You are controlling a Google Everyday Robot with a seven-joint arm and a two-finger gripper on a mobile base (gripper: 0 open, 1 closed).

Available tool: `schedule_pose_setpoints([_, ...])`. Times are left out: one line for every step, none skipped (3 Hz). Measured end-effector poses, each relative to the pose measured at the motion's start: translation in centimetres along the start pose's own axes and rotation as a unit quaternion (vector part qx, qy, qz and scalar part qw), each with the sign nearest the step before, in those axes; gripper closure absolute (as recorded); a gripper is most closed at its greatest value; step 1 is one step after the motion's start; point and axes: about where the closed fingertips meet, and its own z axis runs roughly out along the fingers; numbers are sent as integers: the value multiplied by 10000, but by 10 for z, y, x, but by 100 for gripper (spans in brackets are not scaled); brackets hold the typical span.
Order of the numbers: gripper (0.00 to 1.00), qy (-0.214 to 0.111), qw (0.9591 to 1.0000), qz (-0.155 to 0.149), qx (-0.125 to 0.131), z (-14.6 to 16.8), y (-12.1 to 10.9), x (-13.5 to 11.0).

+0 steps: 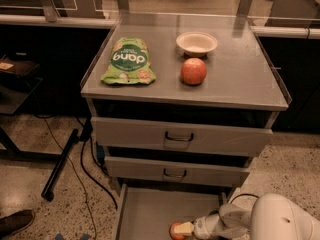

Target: Place orange into bottom drawer

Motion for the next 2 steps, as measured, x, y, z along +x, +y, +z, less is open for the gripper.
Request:
schedule_pose_setpoints([34,0,10000,0,0,0,0,0])
schedule_pose_setpoints([11,0,10000,0,0,0,0,0])
